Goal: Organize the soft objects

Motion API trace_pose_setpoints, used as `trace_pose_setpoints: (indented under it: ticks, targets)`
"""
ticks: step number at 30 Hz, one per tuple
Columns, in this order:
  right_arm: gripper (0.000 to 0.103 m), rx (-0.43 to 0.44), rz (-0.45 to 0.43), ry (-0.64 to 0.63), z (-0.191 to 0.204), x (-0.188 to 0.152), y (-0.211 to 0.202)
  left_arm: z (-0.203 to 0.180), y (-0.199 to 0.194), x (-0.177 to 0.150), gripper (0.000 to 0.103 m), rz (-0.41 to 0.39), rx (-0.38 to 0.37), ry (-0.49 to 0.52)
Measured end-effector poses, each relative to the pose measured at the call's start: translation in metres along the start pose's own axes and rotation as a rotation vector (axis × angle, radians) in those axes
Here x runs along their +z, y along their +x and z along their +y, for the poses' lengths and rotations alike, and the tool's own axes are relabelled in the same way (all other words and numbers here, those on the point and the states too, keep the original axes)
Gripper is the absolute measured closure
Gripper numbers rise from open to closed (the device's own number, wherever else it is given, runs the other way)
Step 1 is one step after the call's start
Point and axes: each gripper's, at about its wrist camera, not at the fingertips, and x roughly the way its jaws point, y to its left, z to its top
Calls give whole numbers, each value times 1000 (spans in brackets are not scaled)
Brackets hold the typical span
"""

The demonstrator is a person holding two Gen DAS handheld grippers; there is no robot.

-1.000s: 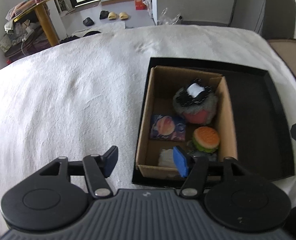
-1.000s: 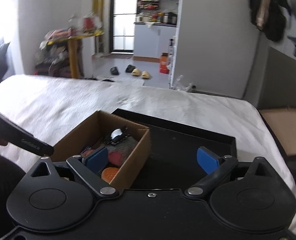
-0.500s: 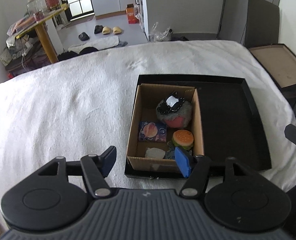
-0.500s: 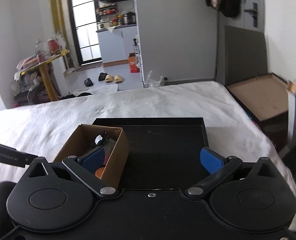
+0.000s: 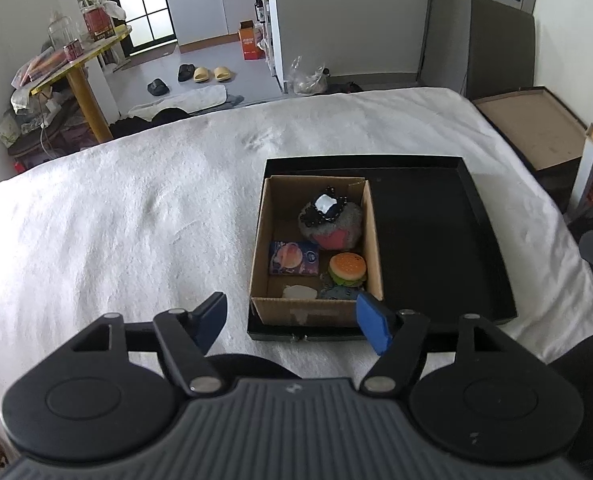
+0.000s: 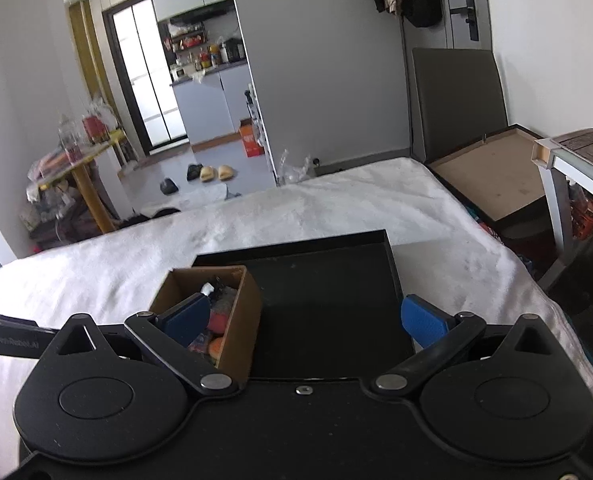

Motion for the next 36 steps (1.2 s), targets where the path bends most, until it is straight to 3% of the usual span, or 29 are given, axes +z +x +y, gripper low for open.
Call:
trace_pose_setpoints:
  ticks: [6, 19, 30, 36]
  targets:
    - [0, -28, -41, 17, 0, -1, -17, -3, -20, -7, 32, -32, -10, 20]
    - [0, -21, -27, 44, -1, -8, -49, -5, -56, -23, 24, -99, -18, 32]
    - [0, -79, -13, 57, 0, -14, -69, -7, -81, -38, 22, -116, -22, 27]
    - [0, -63, 1, 24, 5, -19, -78, -11, -82, -47, 21, -103, -32, 37]
